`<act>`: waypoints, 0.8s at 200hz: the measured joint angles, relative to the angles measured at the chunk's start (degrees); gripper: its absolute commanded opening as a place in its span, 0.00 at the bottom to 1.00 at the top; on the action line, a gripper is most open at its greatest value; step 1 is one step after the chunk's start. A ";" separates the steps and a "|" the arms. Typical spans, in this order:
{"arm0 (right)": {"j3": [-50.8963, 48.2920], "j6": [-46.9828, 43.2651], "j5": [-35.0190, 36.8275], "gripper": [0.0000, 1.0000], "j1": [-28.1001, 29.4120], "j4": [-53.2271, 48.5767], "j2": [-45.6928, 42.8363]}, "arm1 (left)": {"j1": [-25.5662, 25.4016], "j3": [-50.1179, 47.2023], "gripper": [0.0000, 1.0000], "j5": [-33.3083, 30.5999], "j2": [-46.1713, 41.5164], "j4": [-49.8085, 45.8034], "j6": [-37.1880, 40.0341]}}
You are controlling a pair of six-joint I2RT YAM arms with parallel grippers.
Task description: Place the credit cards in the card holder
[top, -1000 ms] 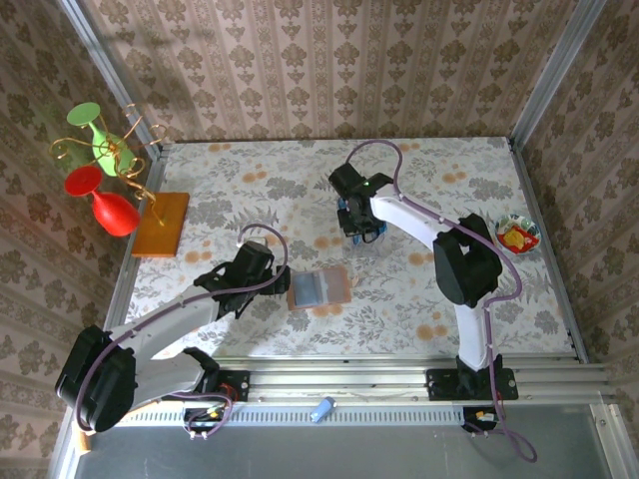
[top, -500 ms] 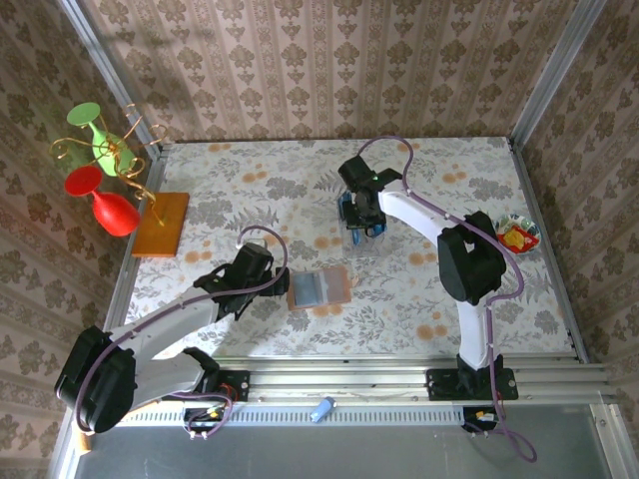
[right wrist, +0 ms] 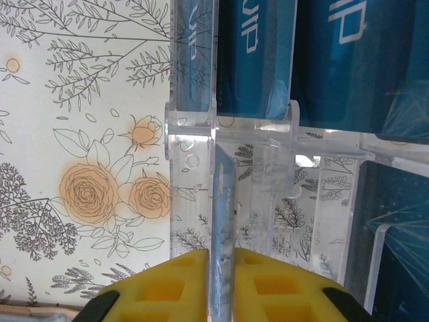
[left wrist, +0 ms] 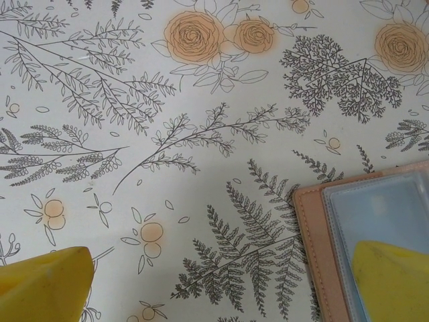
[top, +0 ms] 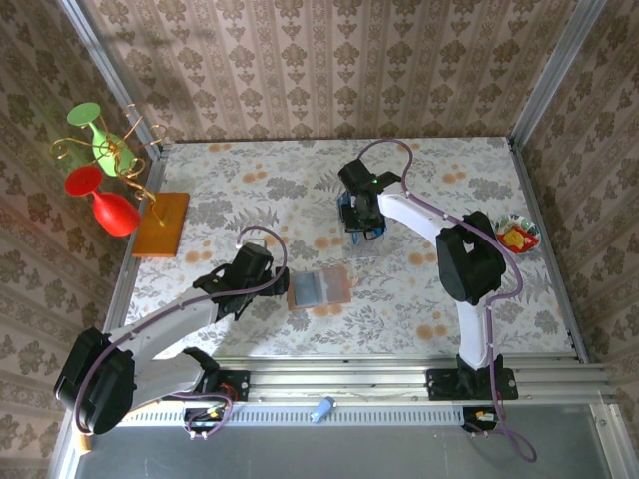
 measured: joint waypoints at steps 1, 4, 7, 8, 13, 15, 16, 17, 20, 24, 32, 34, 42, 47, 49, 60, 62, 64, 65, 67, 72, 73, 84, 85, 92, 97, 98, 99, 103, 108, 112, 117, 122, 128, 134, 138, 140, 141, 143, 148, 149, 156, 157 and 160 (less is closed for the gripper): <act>-0.02 -0.02 0.00 0.12 0.00 0.02 0.00 | 0.00 0.00 1.00 -0.02 0.00 0.00 0.00; -0.07 0.00 -0.02 0.11 -0.04 0.11 0.00 | 0.00 0.00 1.00 -0.02 0.00 -0.02 0.00; -0.09 0.00 -0.04 0.11 -0.07 0.13 0.00 | 0.00 0.00 1.00 -0.02 0.00 -0.02 -0.02; -0.09 -0.02 -0.07 0.10 -0.09 0.13 0.00 | 0.00 0.00 1.00 -0.02 0.00 -0.02 0.00; -0.09 0.00 -0.13 0.09 -0.11 0.13 0.00 | 0.00 0.00 1.00 -0.02 0.00 -0.02 -0.02; -0.09 -0.07 -0.13 0.09 -0.15 0.15 0.00 | -0.02 0.00 1.00 -0.02 0.00 -0.02 -0.02; -0.09 -0.04 -0.13 0.08 -0.17 0.15 0.00 | -0.02 0.00 1.00 -0.02 0.00 0.00 -0.02; -0.09 0.04 -0.13 0.08 -0.17 0.15 0.00 | -0.02 0.00 1.00 -0.02 0.00 -0.02 -0.02; -0.09 -0.02 -0.15 0.07 -0.20 0.17 0.00 | 0.00 0.00 1.00 -0.02 0.00 -0.02 -0.02; -0.09 0.02 -0.17 0.06 -0.22 0.22 0.00 | 0.00 0.00 1.00 -0.02 0.00 -0.02 -0.02; -0.09 0.02 -0.17 0.03 -0.24 0.31 0.00 | 0.00 0.00 1.00 -0.04 0.00 -0.02 0.00; -0.09 -0.07 -0.20 0.03 -0.28 0.33 0.00 | 0.00 0.00 1.00 -0.04 0.00 -0.02 -0.02; -0.09 -0.02 -0.22 0.01 -0.33 0.33 0.00 | 0.00 0.00 1.00 -0.04 0.00 -0.02 -0.02; -0.09 -0.07 -0.26 0.00 -0.39 0.33 0.00 | -0.02 0.00 1.00 -0.04 0.00 -0.02 -0.02; -0.09 -0.09 -0.31 0.00 -0.42 0.33 0.00 | -0.02 0.00 1.00 -0.04 0.00 -0.02 -0.02; -0.09 -0.22 -0.37 0.00 -0.50 0.31 -0.02 | -0.02 0.00 1.00 -0.04 0.00 -0.02 0.00; -0.09 -0.24 -0.39 0.00 -0.52 0.31 -0.02 | -0.02 0.00 1.00 -0.04 0.00 -0.02 0.00; -0.09 -0.24 -0.39 0.00 -0.52 0.31 -0.02 | -0.02 0.00 1.00 -0.04 0.00 -0.02 0.00; -0.09 -0.24 -0.42 0.00 -0.52 0.31 -0.02 | -0.02 0.00 1.00 -0.04 0.00 -0.02 0.00; -0.09 -0.24 -0.44 0.00 -0.55 0.31 -0.04 | -0.02 0.00 1.00 -0.04 0.00 -0.02 0.00; -0.09 -0.26 -0.50 0.00 -0.55 0.28 -0.11 | -0.02 0.00 1.00 -0.04 0.00 -0.02 0.00; -0.09 -0.26 -0.52 0.00 -0.55 0.28 -0.11 | -0.02 0.00 1.00 -0.07 0.00 -0.02 0.00; -0.09 -0.39 -0.57 0.00 -0.57 0.11 -0.48 | 0.00 0.00 1.00 -0.07 0.00 -0.02 0.00; -0.09 -0.44 -0.57 0.00 -0.57 0.09 -0.48 | -0.02 0.00 1.00 -0.07 0.00 -0.02 0.00; -0.09 -0.50 -0.63 0.00 -0.57 -0.13 -0.92 | 0.00 0.00 1.00 -0.07 0.00 -0.02 0.02; -0.09 -0.66 -0.70 0.00 -0.59 -0.31 -1.33 | -0.02 0.00 1.00 -0.07 0.00 -0.04 0.02; -0.09 -0.68 -0.70 0.00 -0.59 -0.33 -1.38 | -0.02 0.00 1.00 -0.07 0.00 -0.04 0.02; -0.09 -0.68 -0.74 0.00 -0.59 -0.39 -1.49 | -0.02 0.00 1.00 -0.07 0.00 -0.04 0.02; -0.09 -0.74 -0.81 0.00 -0.59 -0.50 -1.92 | 0.00 0.00 1.00 -0.07 0.00 -0.04 0.02; -0.09 -0.92 -0.90 0.00 -0.59 -0.63 -2.60 | -0.02 0.00 1.00 -0.04 0.00 -0.07 0.02; -0.09 -0.94 -0.98 0.00 -0.59 -0.74 -3.08 | -0.02 0.00 1.00 -0.04 0.00 -0.09 0.02; -0.09 -1.09 -1.01 0.00 -0.59 -0.81 -3.93 | 0.00 0.00 1.00 -0.02 0.00 -0.11 0.04; -0.09 -1.14 -1.16 0.00 -0.63 -0.81 -4.76 | 0.00 0.00 1.00 0.00 0.00 -0.11 0.04; -0.11 -1.14 -1.42 0.00 -0.66 -0.76 -5.92 | 0.00 0.00 1.00 0.02 0.00 -0.15 0.09; -0.26 -1.14 -1.57 0.00 -0.68 -0.66 -7.10 | -0.02 0.02 1.00 0.04 0.00 -0.26 0.13; -0.52 -1.11 -1.75 0.00 -0.68 -0.50 -8.13 | 0.00 0.02 1.00 0.07 0.00 -0.35 0.20; -0.70 -1.11 -1.90 0.00 -0.68 -0.37 -8.68 | -0.02 0.02 1.00 0.11 0.00 -0.44 0.20; -0.74 -1.11 -1.92 0.00 -0.68 -0.37 -8.85 | 0.00 0.02 1.00 0.11 0.00 -0.46 0.22; -0.94 -1.09 -2.10 0.00 -0.68 -0.28 -9.44 | -0.02 0.02 1.00 0.17 0.00 -0.52 0.22; -1.44 -1.09 -2.47 0.00 -0.68 -0.11 -10.62 | 0.00 0.02 1.00 0.26 0.00 -0.63 0.22; -1.60 -1.07 -2.60 0.00 -0.68 -0.07 -10.99 | -0.02 0.04 1.00 0.28 0.00 -0.68 0.22; -2.75 -0.85 -3.21 0.00 -0.57 0.68 -13.03 | 0.00 0.09 1.00 0.61 0.00 -0.90 0.22; -2.91 -0.83 -3.23 0.00 -0.55 0.76 -13.25 | -0.02 0.09 1.00 0.63 0.00 -0.92 0.22; -3.52 -0.81 -3.54 0.00 -0.48 1.18 -14.03 | 0.00 0.11 1.00 0.74 0.00 -1.01 0.22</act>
